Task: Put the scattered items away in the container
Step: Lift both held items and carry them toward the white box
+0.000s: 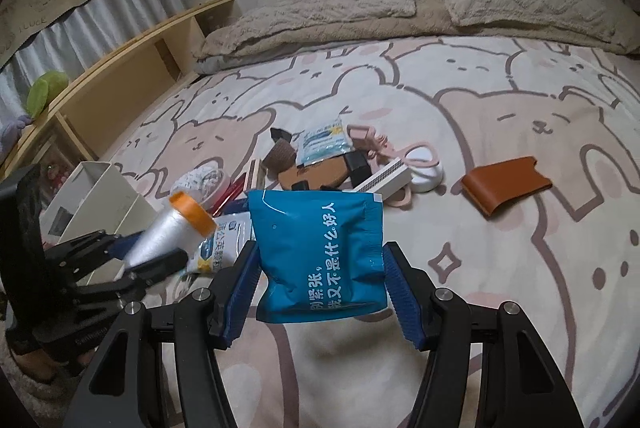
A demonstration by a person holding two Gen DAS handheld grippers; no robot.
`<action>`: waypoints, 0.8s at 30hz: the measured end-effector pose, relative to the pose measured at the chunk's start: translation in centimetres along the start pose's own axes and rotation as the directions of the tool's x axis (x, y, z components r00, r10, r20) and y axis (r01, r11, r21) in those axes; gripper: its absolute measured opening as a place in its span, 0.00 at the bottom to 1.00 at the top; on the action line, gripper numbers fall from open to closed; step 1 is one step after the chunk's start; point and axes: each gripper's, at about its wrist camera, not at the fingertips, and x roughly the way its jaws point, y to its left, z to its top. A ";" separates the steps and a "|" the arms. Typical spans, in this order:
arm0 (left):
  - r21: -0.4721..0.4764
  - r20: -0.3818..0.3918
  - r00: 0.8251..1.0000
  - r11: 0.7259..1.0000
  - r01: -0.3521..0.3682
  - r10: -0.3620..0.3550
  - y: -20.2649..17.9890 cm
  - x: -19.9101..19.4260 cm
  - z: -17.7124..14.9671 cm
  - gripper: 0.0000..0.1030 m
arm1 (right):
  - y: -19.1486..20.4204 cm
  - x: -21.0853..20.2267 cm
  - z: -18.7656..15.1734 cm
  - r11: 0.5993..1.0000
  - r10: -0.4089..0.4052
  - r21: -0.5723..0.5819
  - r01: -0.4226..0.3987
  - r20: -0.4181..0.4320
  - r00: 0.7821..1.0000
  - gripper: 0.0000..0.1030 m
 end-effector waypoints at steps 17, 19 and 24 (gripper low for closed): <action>-0.070 0.145 0.988 0.997 -0.038 0.048 2.3 -3.5 1.0 0.41 | 1.0 -3.1 0.3 0.992 -0.105 -0.052 0.112 0.128 0.986 0.60; -0.076 0.153 0.987 0.996 -0.036 0.047 2.5 -3.8 1.0 0.41 | 1.1 -3.3 0.3 0.992 -0.108 -0.055 0.116 0.132 0.985 0.60; -0.078 0.175 0.983 0.996 -0.039 0.052 2.8 -4.8 1.1 0.41 | 1.4 -3.7 0.2 0.990 -0.114 -0.067 0.124 0.140 0.984 0.60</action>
